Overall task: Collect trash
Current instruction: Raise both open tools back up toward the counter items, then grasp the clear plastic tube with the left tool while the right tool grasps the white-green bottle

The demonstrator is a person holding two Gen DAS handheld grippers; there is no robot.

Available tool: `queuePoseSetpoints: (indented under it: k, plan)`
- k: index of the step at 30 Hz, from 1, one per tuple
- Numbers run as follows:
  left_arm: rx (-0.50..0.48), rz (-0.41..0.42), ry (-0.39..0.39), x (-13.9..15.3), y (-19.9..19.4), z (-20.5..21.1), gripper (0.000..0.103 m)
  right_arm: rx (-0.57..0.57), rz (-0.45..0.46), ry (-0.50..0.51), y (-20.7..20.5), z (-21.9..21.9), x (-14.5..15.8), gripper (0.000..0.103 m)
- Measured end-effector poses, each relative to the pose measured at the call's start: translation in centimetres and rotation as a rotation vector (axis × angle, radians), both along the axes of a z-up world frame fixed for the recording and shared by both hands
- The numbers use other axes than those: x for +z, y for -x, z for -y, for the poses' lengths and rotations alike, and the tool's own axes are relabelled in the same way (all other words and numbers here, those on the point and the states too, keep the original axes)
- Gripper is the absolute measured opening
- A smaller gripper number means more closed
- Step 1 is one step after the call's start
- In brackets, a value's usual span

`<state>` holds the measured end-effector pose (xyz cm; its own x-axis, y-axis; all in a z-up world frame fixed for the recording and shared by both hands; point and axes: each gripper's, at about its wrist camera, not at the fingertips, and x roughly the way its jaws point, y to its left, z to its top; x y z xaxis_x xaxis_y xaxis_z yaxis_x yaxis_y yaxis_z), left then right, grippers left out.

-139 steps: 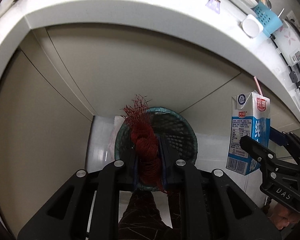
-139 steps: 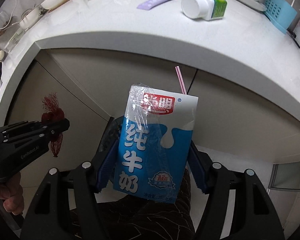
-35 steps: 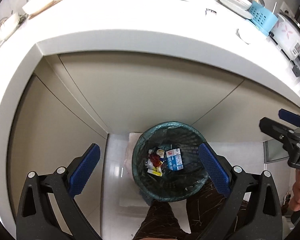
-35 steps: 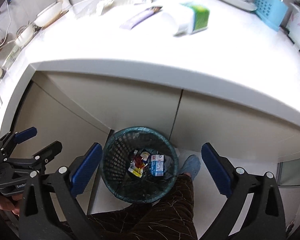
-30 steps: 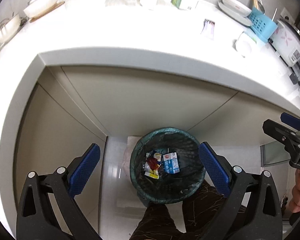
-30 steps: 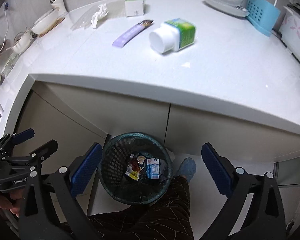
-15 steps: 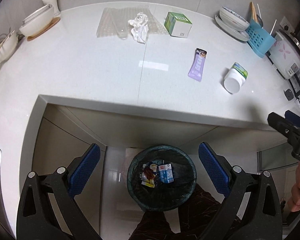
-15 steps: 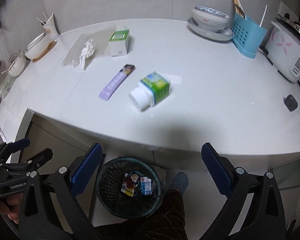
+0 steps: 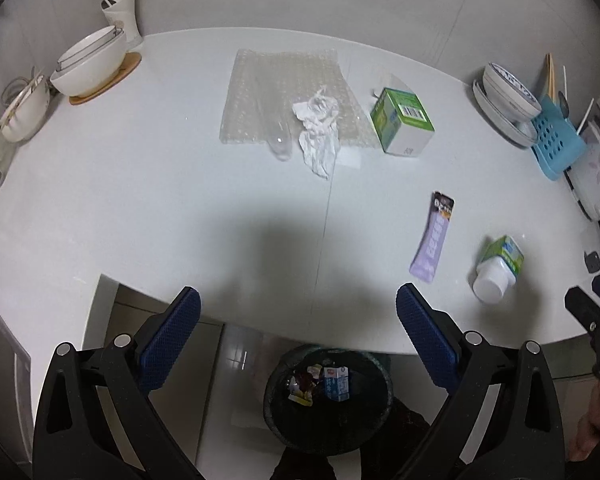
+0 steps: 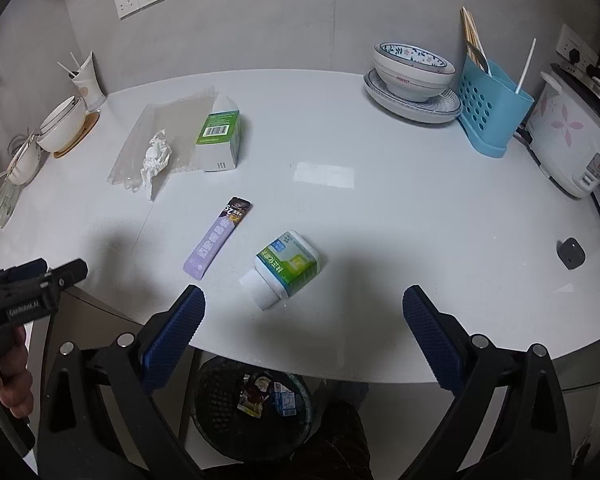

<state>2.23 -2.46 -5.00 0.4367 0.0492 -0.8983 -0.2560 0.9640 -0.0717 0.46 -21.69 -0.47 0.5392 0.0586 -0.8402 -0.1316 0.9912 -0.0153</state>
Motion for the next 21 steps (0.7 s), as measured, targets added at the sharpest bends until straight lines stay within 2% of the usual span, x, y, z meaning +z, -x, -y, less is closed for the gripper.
queuePoseSetpoints:
  k: [10,21]
  plan:
    - [0.095,-0.025,-0.009,0.7,-7.9,-4.1,0.095,-0.013,-0.087,-0.002,-3.6,-0.3,-1.7,0.095]
    - [0.166,-0.107,-0.046,-1.4,-17.3,-8.0,0.093,-0.053,-0.198,-0.018,-6.6,0.4,-3.3,0.095]
